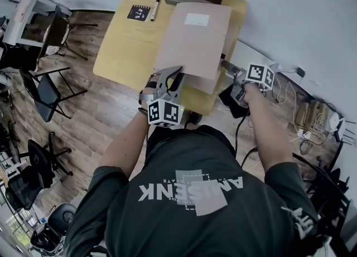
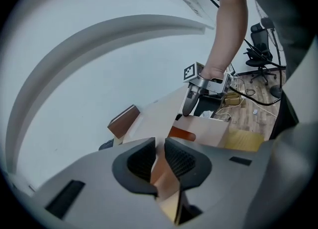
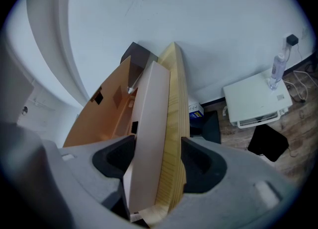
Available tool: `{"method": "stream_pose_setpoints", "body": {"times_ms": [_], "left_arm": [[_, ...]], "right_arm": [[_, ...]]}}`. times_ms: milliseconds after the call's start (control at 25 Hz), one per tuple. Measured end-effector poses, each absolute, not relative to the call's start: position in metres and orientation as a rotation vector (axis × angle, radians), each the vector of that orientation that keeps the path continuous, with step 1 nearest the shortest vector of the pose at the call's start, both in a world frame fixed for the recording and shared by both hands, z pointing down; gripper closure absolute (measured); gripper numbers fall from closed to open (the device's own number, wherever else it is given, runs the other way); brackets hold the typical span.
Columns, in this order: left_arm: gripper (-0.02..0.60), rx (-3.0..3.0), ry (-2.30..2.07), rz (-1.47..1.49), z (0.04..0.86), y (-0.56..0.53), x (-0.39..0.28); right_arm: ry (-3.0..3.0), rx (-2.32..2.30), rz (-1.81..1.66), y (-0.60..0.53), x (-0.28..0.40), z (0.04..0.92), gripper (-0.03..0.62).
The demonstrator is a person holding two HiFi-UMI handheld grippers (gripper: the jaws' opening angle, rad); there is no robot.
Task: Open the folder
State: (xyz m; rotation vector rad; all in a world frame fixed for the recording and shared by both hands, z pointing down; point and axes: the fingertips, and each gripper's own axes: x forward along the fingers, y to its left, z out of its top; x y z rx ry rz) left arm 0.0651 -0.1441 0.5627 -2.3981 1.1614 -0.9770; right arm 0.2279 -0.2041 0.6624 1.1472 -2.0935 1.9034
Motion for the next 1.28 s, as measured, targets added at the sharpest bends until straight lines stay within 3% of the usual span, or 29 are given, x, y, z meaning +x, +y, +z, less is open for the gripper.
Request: {"method": "stream_pose_setpoints", "body": {"times_ms": [440, 1280], "left_arm": [[0.574, -2.540, 1.527, -0.874, 0.527, -0.154, 0.002], [0.578, -2.791, 1.975, -0.685, 0.544, -0.173, -0.135]], "right_arm": [[-2.076, 1.181, 1.909, -0.203, 0.227, 0.659, 0.303], [-1.945, 1.368, 1.902, -0.194, 0.229, 0.659, 0.293]]}}
